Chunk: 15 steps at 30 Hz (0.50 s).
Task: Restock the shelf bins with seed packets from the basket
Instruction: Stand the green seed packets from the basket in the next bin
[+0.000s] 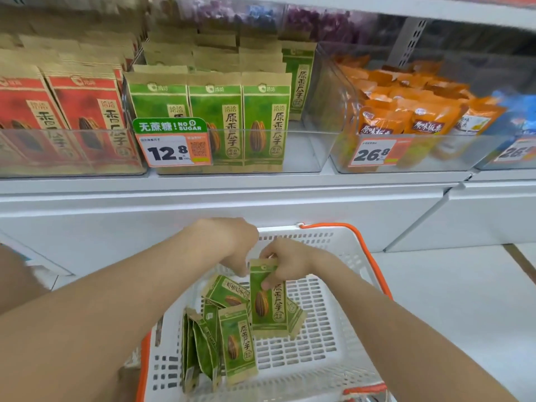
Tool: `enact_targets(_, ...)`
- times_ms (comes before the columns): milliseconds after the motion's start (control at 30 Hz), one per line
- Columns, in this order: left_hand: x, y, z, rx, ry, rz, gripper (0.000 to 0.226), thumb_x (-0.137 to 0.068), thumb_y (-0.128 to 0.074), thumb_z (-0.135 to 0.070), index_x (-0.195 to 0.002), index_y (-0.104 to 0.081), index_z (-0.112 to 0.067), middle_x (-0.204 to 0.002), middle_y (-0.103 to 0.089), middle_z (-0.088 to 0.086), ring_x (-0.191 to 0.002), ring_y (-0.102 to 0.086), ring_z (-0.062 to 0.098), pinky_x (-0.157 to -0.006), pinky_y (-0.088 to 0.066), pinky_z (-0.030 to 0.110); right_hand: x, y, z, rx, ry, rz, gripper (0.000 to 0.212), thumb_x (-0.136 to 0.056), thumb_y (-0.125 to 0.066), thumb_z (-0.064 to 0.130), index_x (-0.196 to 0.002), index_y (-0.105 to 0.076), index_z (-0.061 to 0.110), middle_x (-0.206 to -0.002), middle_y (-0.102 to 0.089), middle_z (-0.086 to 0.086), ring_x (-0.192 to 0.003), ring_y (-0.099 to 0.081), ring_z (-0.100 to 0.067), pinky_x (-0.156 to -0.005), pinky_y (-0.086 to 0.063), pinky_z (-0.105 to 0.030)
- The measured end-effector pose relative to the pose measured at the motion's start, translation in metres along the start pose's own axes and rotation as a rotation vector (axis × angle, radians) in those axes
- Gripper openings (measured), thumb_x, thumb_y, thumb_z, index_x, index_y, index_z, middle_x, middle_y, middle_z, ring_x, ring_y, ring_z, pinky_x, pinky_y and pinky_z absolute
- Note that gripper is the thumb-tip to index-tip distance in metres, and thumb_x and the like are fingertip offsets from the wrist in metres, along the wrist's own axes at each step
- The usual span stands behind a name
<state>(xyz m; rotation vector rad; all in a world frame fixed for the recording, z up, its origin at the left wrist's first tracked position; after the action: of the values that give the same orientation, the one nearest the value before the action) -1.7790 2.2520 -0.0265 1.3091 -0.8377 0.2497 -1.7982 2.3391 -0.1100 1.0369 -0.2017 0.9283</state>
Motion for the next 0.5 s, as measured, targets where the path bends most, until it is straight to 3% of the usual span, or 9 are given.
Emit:
enact_targets(100, 0.01, 0.023, 0.012, 0.189, -0.027, -0.039, 0.058, -0.098, -0.063, -0.06, -0.128, -0.062, -0.01, -0.121, -0.069, 0.008, -0.109, -0.067, 0.028, -0.08, -0.05, 0.035, 0.033, 0.062, 0.039, -0.191, 0.094, -0.136, 0.022, -0.079, -0.091, 0.017, -0.092, -0.074, 0.019, -0.074, -0.071, 0.006, -0.065, -0.067, -0.011, -0.06, -0.053, -0.029)
enact_targets(200, 0.029, 0.06, 0.015, 0.556, -0.175, -0.173, 0.028, -0.101, -0.069, -0.034, -0.12, -0.062, -0.014, -0.107, -0.072, 0.004, -0.099, -0.07, 0.025, -0.076, -0.058, 0.031, 0.063, 0.111, 0.073, -0.214, 0.187, -0.294, 0.023, -0.079, -0.091, 0.016, -0.094, -0.073, 0.015, -0.081, -0.075, -0.006, -0.065, -0.07, -0.016, -0.056, -0.055, -0.035)
enact_targets(267, 0.047, 0.085, 0.026, 0.719, -0.206, -0.27, 0.024, -0.094, -0.079, -0.02, -0.112, -0.064, -0.015, -0.099, -0.076, 0.003, -0.092, -0.074, 0.022, -0.072, -0.064, 0.033, 0.081, 0.137, 0.087, -0.184, 0.224, -0.396, 0.029, -0.076, -0.094, 0.027, -0.095, -0.074, 0.019, -0.087, -0.076, -0.007, -0.072, -0.072, -0.024, -0.063, -0.057, -0.042)
enact_targets(367, 0.073, 0.122, 0.037, 0.875, -0.26, -0.474, 0.027, -0.085, -0.087, -0.009, -0.106, -0.069, -0.012, -0.093, -0.08, 0.007, -0.087, -0.077, 0.022, -0.072, -0.065, 0.036, 0.113, 0.177, 0.103, -0.175, 0.274, -0.59, 0.037, -0.071, -0.097, 0.027, -0.097, -0.071, 0.026, -0.086, -0.075, 0.006, -0.078, -0.071, -0.012, -0.071, -0.057, -0.036)
enact_targets(500, 0.106, 0.164, 0.048, 1.076, -0.296, -0.832, 0.029, -0.077, -0.094, -0.014, -0.098, -0.074, -0.014, -0.082, -0.08, 0.0, -0.08, -0.079, 0.018, -0.076, -0.066, 0.035, 0.166, 0.225, 0.135, 0.065, 0.344, -0.886, 0.031, -0.082, -0.088, 0.024, -0.105, -0.069, 0.032, -0.097, -0.072, 0.017, -0.095, -0.067, -0.008, -0.091, -0.055, -0.042)
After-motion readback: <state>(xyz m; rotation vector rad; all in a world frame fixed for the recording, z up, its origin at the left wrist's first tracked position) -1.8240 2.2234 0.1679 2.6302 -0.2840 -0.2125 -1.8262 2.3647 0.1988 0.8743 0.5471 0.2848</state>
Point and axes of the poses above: each hand's wrist, its own x-axis away from the middle knuckle, its own y-axis out of the back of the hand, z = x × y, the point moved 10 cm from there along -x, towards the middle knuckle
